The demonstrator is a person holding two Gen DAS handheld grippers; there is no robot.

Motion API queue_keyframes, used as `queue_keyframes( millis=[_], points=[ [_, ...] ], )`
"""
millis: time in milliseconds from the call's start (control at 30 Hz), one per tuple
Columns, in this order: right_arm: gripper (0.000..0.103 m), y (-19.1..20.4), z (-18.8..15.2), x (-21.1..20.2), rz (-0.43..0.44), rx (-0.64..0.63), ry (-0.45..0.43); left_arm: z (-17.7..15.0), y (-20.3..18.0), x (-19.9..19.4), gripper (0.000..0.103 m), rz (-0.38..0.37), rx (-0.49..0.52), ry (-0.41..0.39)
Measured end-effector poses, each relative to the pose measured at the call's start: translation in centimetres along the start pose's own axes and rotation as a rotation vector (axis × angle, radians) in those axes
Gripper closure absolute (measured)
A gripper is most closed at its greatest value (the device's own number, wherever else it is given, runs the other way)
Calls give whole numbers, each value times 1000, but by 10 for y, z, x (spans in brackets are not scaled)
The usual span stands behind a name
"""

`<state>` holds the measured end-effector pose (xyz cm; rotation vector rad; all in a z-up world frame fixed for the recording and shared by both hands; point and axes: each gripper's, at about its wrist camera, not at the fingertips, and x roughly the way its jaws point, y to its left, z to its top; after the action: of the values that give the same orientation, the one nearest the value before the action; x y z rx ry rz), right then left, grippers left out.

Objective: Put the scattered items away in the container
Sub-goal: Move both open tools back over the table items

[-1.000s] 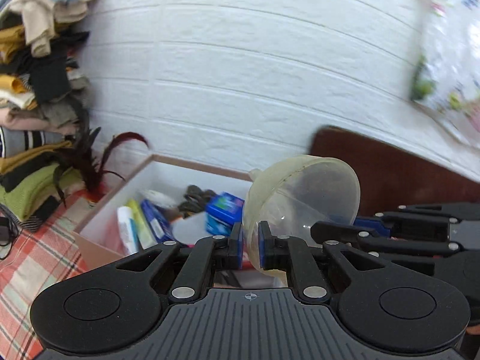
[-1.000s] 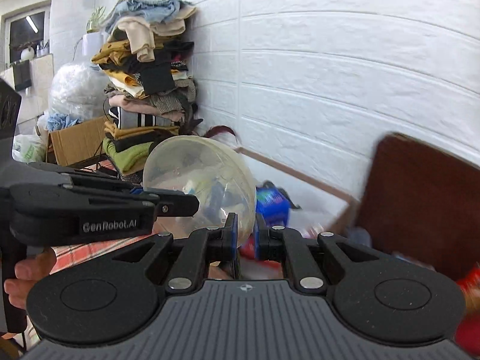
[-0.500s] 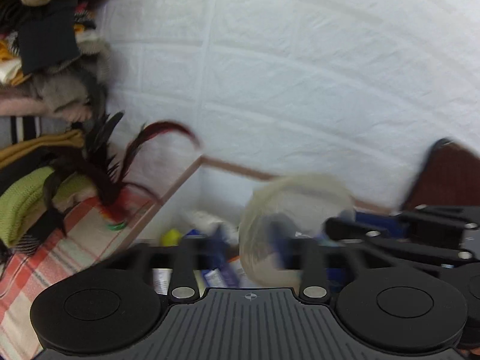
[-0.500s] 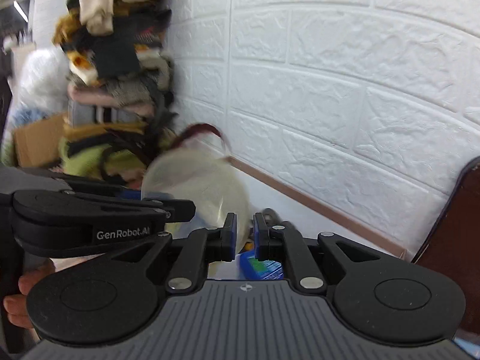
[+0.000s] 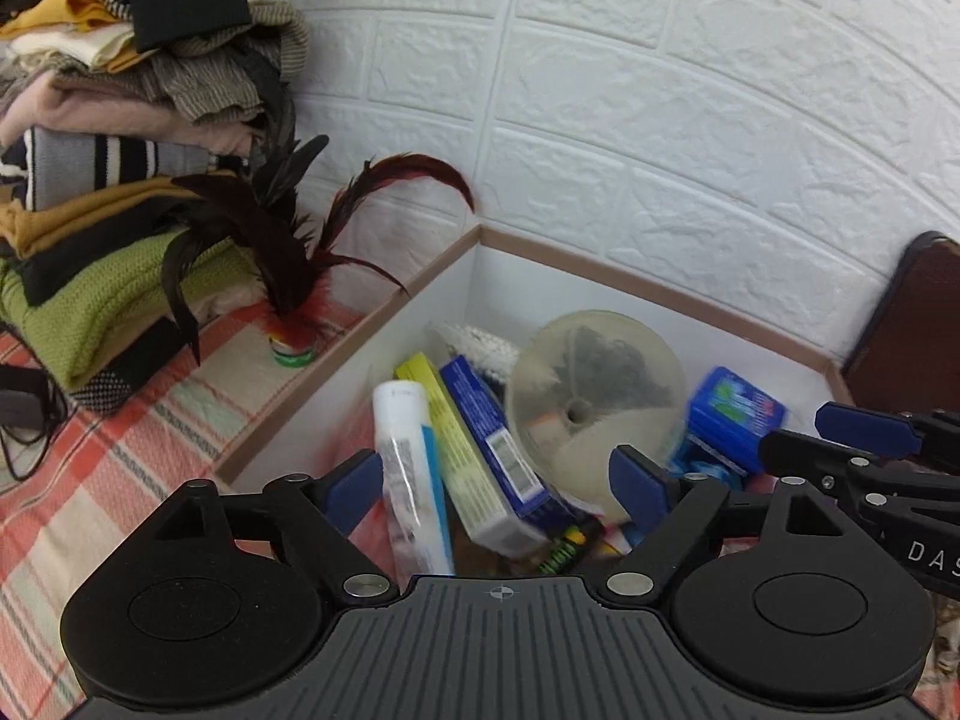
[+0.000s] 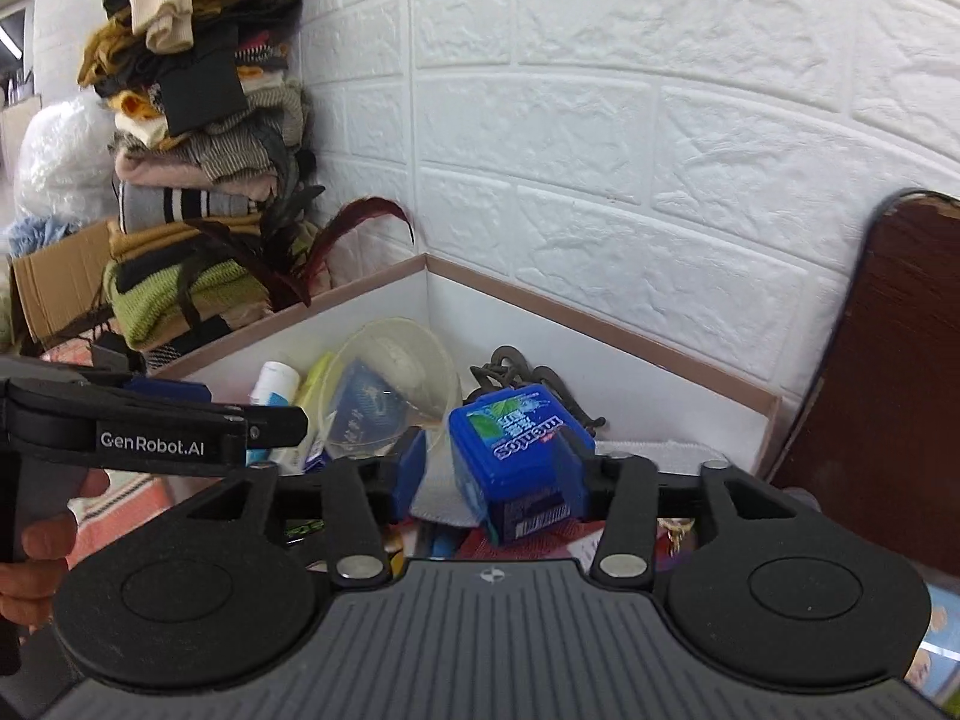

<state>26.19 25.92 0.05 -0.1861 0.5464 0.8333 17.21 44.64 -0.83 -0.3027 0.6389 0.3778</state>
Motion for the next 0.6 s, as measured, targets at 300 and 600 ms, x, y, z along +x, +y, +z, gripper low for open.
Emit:
queue_keyframes(
  millis=[300, 600],
  points=[
    [11, 9, -51, -109, -42, 149, -172, -50, -53, -77, 3, -47, 72, -30],
    [2, -24, -120, -198, -127, 272, -208, -112, -123, -120, 3, -157, 159, 2]
  ],
)
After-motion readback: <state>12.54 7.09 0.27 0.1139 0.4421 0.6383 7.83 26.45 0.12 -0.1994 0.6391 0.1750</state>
